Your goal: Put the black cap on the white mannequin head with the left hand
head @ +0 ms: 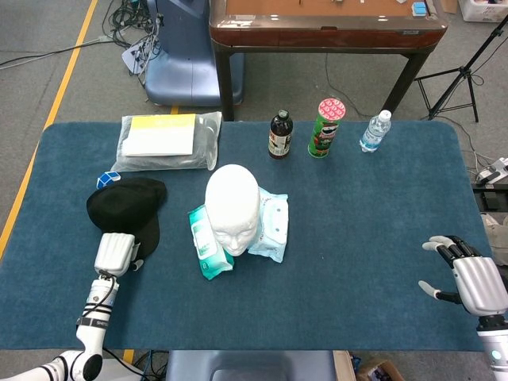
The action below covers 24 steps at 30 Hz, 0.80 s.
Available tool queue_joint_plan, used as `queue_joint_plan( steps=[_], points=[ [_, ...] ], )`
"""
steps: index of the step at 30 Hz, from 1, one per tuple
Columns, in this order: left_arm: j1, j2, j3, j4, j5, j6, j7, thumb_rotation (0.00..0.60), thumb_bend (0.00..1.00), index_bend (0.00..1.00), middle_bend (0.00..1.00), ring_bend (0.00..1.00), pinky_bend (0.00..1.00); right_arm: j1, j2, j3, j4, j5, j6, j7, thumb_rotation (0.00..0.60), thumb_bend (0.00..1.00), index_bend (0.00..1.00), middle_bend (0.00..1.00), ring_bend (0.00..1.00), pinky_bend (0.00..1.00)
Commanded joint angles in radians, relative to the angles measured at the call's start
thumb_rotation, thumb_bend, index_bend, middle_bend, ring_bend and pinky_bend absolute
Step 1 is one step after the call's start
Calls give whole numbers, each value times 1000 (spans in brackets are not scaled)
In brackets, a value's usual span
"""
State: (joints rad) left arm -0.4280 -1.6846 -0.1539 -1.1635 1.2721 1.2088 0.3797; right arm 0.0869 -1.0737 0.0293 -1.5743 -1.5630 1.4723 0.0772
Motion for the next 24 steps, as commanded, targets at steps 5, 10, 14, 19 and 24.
queue_joint_plan(
  steps=[5,10,14,19,24],
  points=[
    [-1,-16,-14,53,14,38,-41,600,37,865,961,582,532,-1,1,0,0,-1,2,2,600,121,321,283,203,382],
    [5,-16,-16,80,30,65,-76,600,37,736,835,513,551,0,-1,-1,0,-3,1,-3,600,122,321,283,203,382],
    [9,-20,-16,105,36,77,-105,600,37,618,698,447,584,0,-3,-2,-2,-3,0,-8,600,122,321,283,203,382],
    [14,-30,-18,141,42,92,-135,600,37,533,479,361,590,1,-4,-1,-3,-1,-3,-12,600,121,321,283,203,382],
    [16,-47,-21,185,70,126,-214,600,37,512,312,241,548,2,-3,-1,-3,0,-5,-12,600,122,321,283,203,382]
  ],
)
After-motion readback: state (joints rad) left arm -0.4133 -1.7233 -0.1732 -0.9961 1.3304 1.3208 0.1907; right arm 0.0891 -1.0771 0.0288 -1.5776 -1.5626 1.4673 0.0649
